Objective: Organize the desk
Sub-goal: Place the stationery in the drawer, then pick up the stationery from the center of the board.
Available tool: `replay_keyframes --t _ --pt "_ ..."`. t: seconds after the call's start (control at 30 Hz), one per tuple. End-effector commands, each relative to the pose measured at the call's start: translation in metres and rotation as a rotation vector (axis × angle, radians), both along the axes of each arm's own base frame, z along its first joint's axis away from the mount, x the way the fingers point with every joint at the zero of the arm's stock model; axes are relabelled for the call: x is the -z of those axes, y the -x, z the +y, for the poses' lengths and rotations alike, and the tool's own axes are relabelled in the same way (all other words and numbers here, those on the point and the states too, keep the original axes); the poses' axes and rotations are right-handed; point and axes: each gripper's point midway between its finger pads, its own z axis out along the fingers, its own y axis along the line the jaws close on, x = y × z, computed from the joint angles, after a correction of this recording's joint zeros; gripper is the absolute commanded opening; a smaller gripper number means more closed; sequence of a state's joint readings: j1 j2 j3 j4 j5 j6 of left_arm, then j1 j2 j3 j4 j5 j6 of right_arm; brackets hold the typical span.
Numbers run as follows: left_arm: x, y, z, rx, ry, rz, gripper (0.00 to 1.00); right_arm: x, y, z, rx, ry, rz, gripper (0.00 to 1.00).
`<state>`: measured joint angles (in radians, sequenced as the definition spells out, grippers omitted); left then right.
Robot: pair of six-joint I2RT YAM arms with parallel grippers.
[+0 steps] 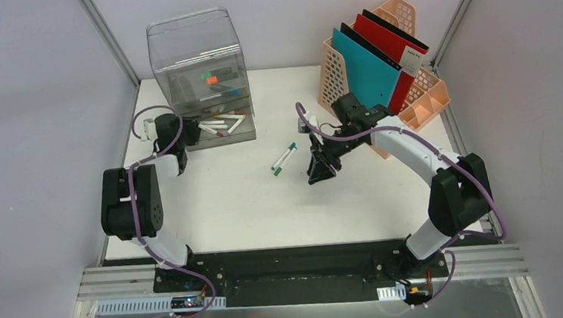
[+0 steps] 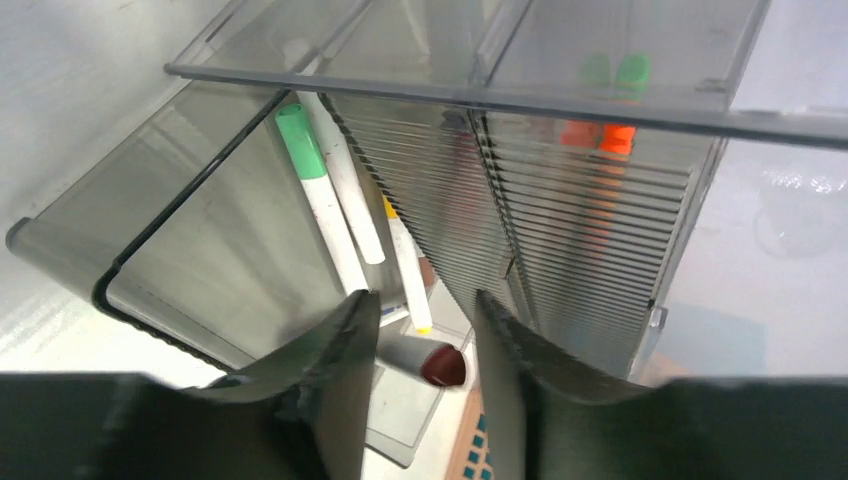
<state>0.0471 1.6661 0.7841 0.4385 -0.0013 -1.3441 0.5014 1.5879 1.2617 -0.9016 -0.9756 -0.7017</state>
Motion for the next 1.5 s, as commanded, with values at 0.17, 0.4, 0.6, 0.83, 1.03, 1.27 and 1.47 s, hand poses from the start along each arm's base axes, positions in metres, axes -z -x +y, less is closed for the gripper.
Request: replay_keyframes --t 0.17,0.4,0.6,0.83,1.03,1.27,1.47 --pt "-0.034 -0.002 -0.007 0.042 0.012 -0.078 0.57 -0.016 -0.002 0.000 -0.011 -0.049 -0.086 0.40" --pt "-0.049 0.028 -0.002 0.046 -0.073 -0.089 0.64 -0.016 -0.002 -0.001 -0.013 -0.050 -0.087 0.40" --pt "-0.065 0.063 0.006 0.040 -0.189 -0.084 0.67 -0.015 -0.002 -0.001 -0.015 -0.049 -0.089 0.40" --pt "-0.088 0.093 -0.030 0.276 -0.268 -0.252 0.75 -0.016 -0.003 -0.002 -0.012 -0.044 -0.099 0.40" --pt "-0.103 0.116 -0.068 0.515 -0.292 -0.413 0.79 -0.018 -0.003 -0.004 -0.010 -0.044 -0.108 0.40" --pt "-0.096 0.140 -0.098 0.689 -0.317 -0.428 0.87 -0.018 -0.004 -0.005 -0.010 -0.040 -0.114 0.40" --pt "-0.092 0.155 -0.133 0.803 -0.383 -0.431 0.90 -0.016 -0.005 -0.005 -0.010 -0.036 -0.112 0.40"
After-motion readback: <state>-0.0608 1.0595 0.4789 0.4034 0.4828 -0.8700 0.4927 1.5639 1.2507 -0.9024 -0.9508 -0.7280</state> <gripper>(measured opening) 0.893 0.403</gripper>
